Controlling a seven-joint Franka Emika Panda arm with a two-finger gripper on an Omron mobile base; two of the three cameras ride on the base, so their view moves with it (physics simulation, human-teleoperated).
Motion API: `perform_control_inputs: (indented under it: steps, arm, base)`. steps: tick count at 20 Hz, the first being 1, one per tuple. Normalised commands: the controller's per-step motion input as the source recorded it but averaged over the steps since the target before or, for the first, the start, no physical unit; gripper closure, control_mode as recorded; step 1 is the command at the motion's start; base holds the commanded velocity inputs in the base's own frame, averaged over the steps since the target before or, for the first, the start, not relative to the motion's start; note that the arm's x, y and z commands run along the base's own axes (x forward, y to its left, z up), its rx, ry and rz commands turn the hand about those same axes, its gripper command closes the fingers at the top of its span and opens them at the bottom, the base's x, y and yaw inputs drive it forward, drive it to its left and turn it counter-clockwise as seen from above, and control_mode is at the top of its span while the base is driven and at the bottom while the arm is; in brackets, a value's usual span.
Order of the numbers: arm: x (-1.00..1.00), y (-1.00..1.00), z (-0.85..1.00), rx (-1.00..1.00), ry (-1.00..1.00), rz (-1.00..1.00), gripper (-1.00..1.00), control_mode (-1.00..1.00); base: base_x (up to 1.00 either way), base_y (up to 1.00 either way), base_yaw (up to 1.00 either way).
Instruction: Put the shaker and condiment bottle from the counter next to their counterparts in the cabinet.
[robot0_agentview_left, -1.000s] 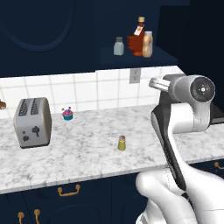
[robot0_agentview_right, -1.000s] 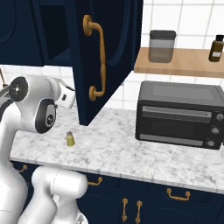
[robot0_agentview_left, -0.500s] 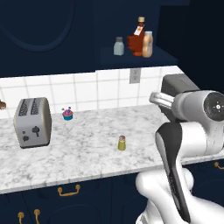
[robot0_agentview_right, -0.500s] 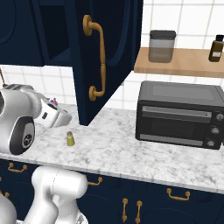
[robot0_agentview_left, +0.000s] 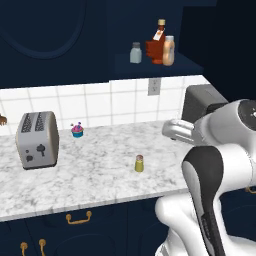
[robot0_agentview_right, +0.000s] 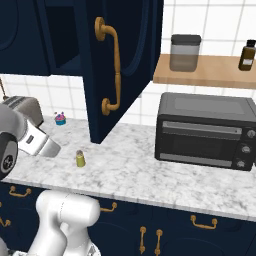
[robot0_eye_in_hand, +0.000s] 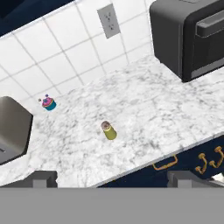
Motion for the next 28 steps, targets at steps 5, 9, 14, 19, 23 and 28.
perform_control_inputs:
  steps: [5,9,14,19,23,28]
  arm:
    - [0.24,0.09,-0.14,0.0,0.17,0.09,-1.0,-1.0]
    - [0.62,0.0,-0.24,-0.03,0.01,0.08,-1.0,-1.0]
    - [0.22,0.15,-0.64,-0.09,-0.03,0.09,-1.0,-1.0]
    - [0.14,0.17,-0.61,-0.08,-0.12,0.08,-1.0,-1.0]
    - [0.2,0.04,-0.42,-0.03,-0.14,0.09,-1.0,-1.0]
    - [0.31,0.0,-0.35,0.0,-0.01,0.07,-1.0,-1.0]
  base:
    - [0.0,0.0,0.0]
    - [0.0,0.0,0.0]
    - [0.0,0.0,0.0]
    - [0.0,0.0,0.0]
    - [0.0,0.0,0.0]
    - [0.0,0.0,0.0]
